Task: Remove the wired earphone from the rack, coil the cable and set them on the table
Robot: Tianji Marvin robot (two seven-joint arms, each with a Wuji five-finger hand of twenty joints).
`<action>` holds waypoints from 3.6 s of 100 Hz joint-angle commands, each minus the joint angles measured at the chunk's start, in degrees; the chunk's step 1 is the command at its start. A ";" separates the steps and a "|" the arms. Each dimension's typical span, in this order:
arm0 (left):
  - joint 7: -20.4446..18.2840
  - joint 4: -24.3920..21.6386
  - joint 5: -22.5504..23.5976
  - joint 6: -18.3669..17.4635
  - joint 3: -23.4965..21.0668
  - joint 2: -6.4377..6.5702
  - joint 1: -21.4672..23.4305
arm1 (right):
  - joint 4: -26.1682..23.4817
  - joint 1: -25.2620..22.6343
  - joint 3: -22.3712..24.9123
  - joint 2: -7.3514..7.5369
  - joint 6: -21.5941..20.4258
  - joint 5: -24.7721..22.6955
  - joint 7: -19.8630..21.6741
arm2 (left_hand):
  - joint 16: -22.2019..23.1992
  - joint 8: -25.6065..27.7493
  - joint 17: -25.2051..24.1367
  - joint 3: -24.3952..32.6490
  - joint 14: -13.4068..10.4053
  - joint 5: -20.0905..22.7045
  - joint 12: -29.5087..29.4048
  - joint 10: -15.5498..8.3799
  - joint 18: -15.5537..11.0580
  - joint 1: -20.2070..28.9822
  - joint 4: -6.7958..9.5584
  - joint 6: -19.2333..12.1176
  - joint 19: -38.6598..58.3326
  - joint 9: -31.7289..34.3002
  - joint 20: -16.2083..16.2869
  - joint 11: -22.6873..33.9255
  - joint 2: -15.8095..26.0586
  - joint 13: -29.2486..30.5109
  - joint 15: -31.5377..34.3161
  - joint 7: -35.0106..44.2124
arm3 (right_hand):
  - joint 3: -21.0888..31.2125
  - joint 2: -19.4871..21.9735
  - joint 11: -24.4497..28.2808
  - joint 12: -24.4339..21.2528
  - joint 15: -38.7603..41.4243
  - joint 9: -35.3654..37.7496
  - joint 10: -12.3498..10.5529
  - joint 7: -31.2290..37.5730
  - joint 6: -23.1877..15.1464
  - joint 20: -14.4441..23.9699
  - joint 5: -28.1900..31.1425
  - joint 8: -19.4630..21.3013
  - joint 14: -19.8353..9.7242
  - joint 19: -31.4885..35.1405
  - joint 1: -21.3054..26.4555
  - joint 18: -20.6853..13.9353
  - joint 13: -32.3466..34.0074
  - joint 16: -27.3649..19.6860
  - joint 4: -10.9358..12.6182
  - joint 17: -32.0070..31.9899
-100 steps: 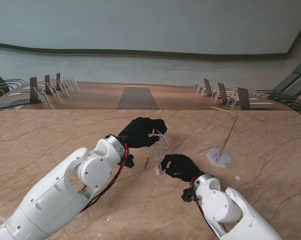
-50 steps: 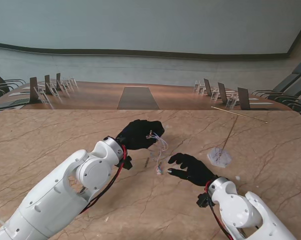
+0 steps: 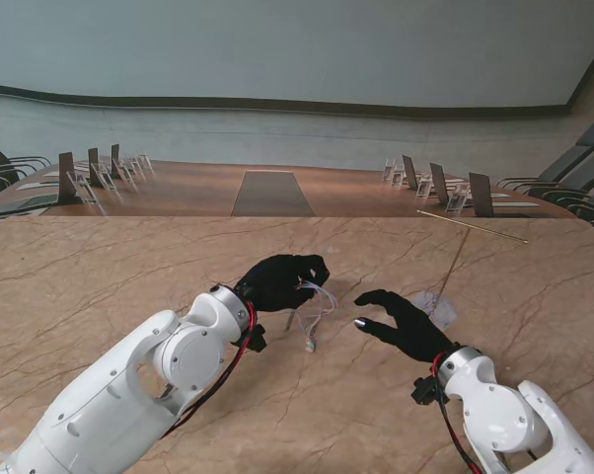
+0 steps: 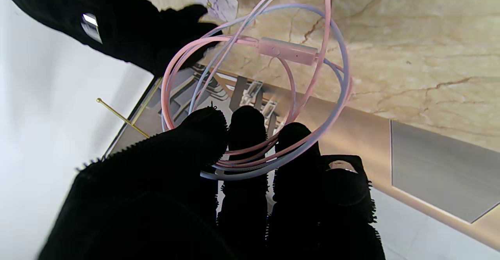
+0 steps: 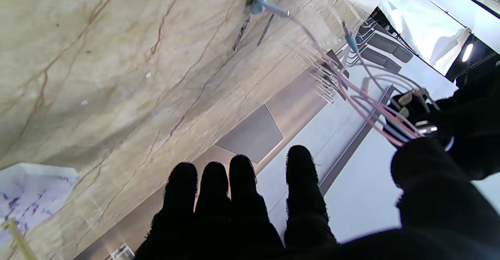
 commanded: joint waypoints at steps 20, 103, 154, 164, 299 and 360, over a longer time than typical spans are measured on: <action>-0.30 -1.88 -1.54 1.95 2.32 -0.39 2.36 | -1.68 -0.44 1.37 0.69 -1.74 -0.35 1.97 | -2.96 0.07 9.93 -0.97 4.84 0.48 -7.31 -0.23 1.87 1.04 0.86 -0.21 10.59 6.48 -7.32 6.18 0.94 8.83 3.98 3.24 | -0.77 2.33 -9.32 -3.90 -7.18 -1.01 -2.71 -4.06 0.31 -1.87 -3.67 -4.54 -4.24 -3.26 -4.07 -4.68 -1.63 -3.68 1.72 -2.16; 7.42 12.59 -13.68 9.99 11.03 -6.24 -1.97 | -2.33 -0.80 1.26 0.35 4.69 -0.96 1.34 | -10.90 -8.97 21.54 -16.92 11.46 -3.78 -25.34 -1.77 11.47 11.68 -0.66 3.99 17.22 14.54 -21.11 5.75 7.06 20.60 -0.07 4.07 | -1.01 2.82 -14.46 -5.49 -11.97 -0.93 -3.57 -6.04 0.81 -1.72 -3.46 -6.31 -5.23 -7.63 -3.71 -5.78 -2.24 -4.43 1.25 -2.46; 6.73 17.78 -12.19 13.01 12.09 -6.26 -3.25 | -2.21 0.22 -0.19 0.58 7.48 -1.48 2.57 | -9.36 -26.38 -1.19 -32.63 7.44 -8.53 -19.44 1.13 6.30 11.27 3.54 4.41 -1.05 -1.01 -7.64 1.06 12.16 0.18 -7.68 -10.01 | -2.19 3.08 -15.02 -5.68 -12.72 -1.03 -3.47 -4.55 0.69 -1.11 -3.54 -5.78 -5.20 -8.69 -2.30 -5.88 -2.50 -4.34 1.36 -2.50; 6.70 17.57 -10.12 12.95 11.93 -5.81 -3.29 | -2.18 0.32 -0.40 0.61 7.55 -1.50 2.72 | -9.04 -25.32 -6.86 -26.22 5.01 -10.18 -16.98 1.09 3.53 4.46 3.02 3.28 -4.31 -8.05 -5.02 -2.06 10.14 -6.33 -9.88 -12.05 | -2.38 3.20 -15.19 -5.75 -12.87 -1.06 -3.54 -4.45 0.71 -0.98 -3.56 -5.75 -5.25 -8.89 -2.18 -5.93 -2.53 -4.30 1.41 -2.48; -0.50 11.62 5.29 10.87 8.22 -0.09 -1.24 | -3.00 -1.73 0.88 1.02 6.77 -1.30 4.56 | -34.46 -47.95 -33.53 -9.20 -10.17 -20.88 -46.34 -2.33 -2.84 -17.69 3.17 8.39 -62.73 -42.86 -21.95 -23.49 3.58 -36.88 -56.64 -35.06 | -4.16 3.96 -17.35 -6.66 -14.86 -1.13 -4.45 -5.58 -0.36 0.35 -3.73 -6.28 -6.26 -11.31 -1.52 -6.56 -2.93 -4.28 1.60 -2.48; -2.28 -0.11 12.92 4.87 -5.71 2.70 15.20 | -6.79 -6.90 1.16 1.14 7.59 -4.58 4.00 | -46.33 -50.64 -32.85 -23.68 -14.59 -21.06 -55.35 -4.57 -5.00 -23.28 3.13 6.73 -80.90 -43.45 -29.42 -30.05 13.76 -39.29 -65.70 -41.20 | -1.26 4.96 -25.93 -10.10 -19.95 -1.69 -6.87 -22.48 -3.96 5.99 -3.84 -2.58 -8.88 -20.78 -8.48 -7.96 -4.00 -5.44 0.53 -2.14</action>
